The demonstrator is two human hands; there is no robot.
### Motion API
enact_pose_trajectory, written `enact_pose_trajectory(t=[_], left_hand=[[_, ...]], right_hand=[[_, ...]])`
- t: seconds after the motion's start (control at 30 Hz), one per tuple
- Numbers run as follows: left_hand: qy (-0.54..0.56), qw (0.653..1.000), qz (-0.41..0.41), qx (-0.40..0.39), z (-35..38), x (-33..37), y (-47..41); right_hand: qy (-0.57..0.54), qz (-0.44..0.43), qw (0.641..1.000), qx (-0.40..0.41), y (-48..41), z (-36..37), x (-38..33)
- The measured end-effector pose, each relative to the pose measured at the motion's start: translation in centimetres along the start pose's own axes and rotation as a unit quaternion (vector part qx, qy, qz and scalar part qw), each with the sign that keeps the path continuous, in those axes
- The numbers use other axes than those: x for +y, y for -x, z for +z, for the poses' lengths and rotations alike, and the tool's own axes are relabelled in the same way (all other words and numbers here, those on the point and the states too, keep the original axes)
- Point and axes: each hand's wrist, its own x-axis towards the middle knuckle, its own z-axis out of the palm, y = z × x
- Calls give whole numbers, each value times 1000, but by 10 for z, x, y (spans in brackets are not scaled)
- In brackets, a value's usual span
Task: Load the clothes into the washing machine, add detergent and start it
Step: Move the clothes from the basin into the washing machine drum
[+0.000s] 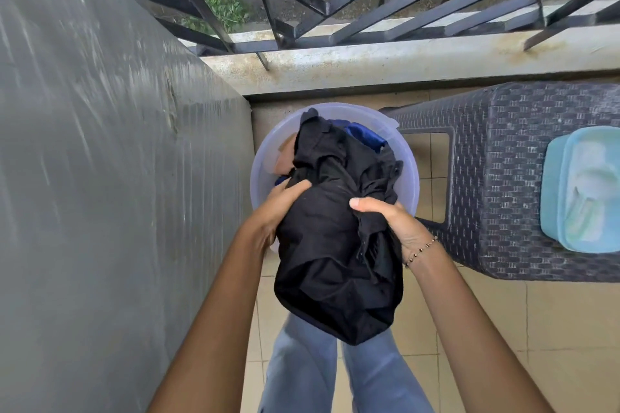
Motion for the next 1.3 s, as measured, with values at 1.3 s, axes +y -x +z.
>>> enact_pose_trajectory(t=[1.3], left_hand=[[60,949,308,-38,44,104,370]], right_hand=[[126,-231,965,-11,333,113,-95]])
